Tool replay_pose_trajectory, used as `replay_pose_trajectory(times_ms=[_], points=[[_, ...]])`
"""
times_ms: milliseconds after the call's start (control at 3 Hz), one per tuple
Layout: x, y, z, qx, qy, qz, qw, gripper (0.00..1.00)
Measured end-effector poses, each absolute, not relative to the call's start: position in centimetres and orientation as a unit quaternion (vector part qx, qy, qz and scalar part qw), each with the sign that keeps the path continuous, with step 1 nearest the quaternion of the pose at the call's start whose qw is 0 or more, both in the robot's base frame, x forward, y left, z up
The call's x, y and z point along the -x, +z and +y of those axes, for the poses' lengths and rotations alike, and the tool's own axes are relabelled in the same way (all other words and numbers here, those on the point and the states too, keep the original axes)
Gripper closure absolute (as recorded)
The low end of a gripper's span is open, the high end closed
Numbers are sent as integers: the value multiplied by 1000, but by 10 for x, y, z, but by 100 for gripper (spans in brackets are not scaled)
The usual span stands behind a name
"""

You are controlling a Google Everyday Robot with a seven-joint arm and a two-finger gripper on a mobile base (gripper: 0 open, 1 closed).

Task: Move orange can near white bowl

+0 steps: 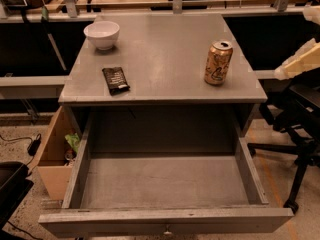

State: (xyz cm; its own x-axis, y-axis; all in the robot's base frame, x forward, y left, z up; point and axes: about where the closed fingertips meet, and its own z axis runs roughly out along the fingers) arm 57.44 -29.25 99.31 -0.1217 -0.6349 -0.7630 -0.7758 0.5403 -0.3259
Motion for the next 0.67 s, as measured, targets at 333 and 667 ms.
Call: replay_pose_trajectory(times_ms=[333, 667], points=[[-574, 981, -308, 399, 94, 779, 474, 0], [-577, 977, -307, 390, 98, 784, 474, 0]])
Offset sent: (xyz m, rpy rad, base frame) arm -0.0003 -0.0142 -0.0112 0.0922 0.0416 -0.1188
